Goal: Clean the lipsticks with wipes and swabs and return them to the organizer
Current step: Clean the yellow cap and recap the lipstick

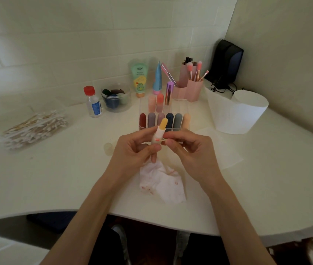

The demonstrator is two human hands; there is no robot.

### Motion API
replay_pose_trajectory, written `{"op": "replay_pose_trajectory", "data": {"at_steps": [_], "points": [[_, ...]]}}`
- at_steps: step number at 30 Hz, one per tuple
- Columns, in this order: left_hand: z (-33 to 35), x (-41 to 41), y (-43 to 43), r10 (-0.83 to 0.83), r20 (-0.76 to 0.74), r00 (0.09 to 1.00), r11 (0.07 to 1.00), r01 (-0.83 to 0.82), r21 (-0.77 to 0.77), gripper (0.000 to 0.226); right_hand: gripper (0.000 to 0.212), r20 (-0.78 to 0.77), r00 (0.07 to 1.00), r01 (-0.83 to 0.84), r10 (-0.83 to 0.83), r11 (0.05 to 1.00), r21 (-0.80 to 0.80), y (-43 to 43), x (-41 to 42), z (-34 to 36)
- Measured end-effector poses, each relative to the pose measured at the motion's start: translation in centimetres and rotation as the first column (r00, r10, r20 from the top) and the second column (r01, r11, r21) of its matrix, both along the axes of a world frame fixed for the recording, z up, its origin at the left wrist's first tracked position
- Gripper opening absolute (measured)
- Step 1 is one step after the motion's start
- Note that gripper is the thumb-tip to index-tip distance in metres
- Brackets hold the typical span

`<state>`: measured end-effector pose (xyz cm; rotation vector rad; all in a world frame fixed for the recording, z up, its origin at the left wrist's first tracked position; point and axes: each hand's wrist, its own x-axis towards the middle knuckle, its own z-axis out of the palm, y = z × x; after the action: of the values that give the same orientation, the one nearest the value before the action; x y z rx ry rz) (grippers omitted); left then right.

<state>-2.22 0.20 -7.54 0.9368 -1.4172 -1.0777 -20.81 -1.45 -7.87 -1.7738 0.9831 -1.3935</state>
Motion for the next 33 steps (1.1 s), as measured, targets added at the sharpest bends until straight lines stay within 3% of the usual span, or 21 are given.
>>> {"op": "replay_pose_trajectory", "data": {"at_steps": [7,19,28,31,33], "points": [[-0.07,0.09,-0.22,-0.042,-0.066,0.997,0.999,0.044,0.018,0.026,0.016,0.033,0.999,0.0,0.0,1.0,0.01,-0.06,-0.18,0.0],[-0.16,-0.02,0.0,-0.062,-0.011,0.998,0.998,0.062,0.03,0.037,0.015,-0.018,0.999,0.038,-0.039,0.999,-0.016,0.03,0.09,-0.22],[-0.08,0.2,-0.04,-0.107,0.074,0.992,0.994,0.107,0.008,0.029,0.015,-0.005,1.0,0.025,-0.025,1.0,0.002,-0.14,0.0,-0.55],[-0.03,-0.04,0.03,-0.092,0.031,0.995,0.995,0.09,0.053,0.032,0.016,-0.008,1.0,0.027,-0.027,1.0,0.003,0.03,0.13,-0.34],[-0.12,0.04,-0.05,-0.086,-0.003,0.996,0.994,0.086,0.071,0.023,0.016,-0.016,0.999,0.034,-0.034,0.999,-0.012,0.1,0.17,-0.26]]}}
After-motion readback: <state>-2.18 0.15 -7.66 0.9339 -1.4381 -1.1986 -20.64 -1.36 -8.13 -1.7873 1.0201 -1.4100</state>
